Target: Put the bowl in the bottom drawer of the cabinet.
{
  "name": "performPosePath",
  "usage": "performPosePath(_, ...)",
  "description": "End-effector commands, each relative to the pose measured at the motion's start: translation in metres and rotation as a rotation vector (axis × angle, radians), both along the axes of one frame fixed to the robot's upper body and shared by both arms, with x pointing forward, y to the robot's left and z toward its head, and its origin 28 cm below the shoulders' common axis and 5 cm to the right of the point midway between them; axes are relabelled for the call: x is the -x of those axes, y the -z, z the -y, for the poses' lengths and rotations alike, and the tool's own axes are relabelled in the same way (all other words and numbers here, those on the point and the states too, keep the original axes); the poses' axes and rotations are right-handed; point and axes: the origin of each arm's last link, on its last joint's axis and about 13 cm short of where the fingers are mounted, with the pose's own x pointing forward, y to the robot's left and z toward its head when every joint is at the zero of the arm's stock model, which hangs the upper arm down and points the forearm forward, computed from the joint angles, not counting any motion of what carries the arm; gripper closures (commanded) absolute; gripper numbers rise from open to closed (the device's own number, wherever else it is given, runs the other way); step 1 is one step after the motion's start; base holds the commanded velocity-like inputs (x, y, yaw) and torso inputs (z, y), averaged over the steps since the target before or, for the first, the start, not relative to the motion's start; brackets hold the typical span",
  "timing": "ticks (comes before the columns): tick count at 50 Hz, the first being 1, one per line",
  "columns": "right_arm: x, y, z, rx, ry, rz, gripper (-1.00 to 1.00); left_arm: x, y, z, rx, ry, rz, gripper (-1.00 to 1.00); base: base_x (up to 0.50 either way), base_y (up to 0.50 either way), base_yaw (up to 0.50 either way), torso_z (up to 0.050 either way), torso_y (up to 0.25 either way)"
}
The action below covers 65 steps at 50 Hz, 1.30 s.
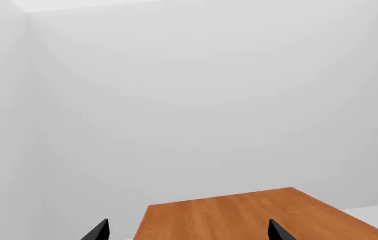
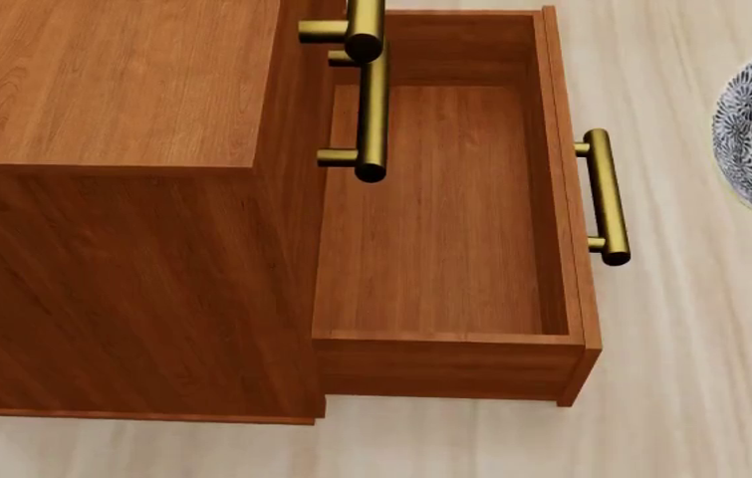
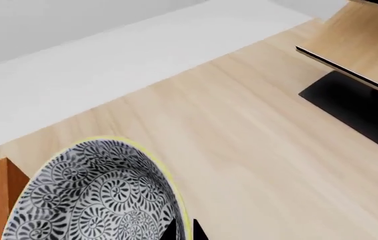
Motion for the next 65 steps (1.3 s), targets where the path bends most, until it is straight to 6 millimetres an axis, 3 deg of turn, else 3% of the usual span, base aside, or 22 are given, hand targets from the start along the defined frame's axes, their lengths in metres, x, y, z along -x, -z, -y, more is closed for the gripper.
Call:
performPosePath(1, -0.016, -0.021, -0.008, 0.021, -0.024, 0.030, 1.00, -0.001, 0.000, 0.000, 0.000, 0.000, -0.001, -1.00, 0.00, 0.00, 0.00, 0.000, 0.000)
performPosePath(37, -0.031, -0.047, -0.049, 0.148, -0.203, 0.052, 1.00, -0.001, 0.001, 0.000, 0.001, -0.004, -0.002, -1.00, 0.00, 0.00, 0.00, 0.000, 0.000)
performPosePath(65, -0.030, -0.041, -0.060, 0.255, -0.339, -0.008, 1.00, -0.001, 0.001, -0.002, 0.004, -0.007, -0.002, -1.00, 0.00, 0.00, 0.00, 0.000, 0.000)
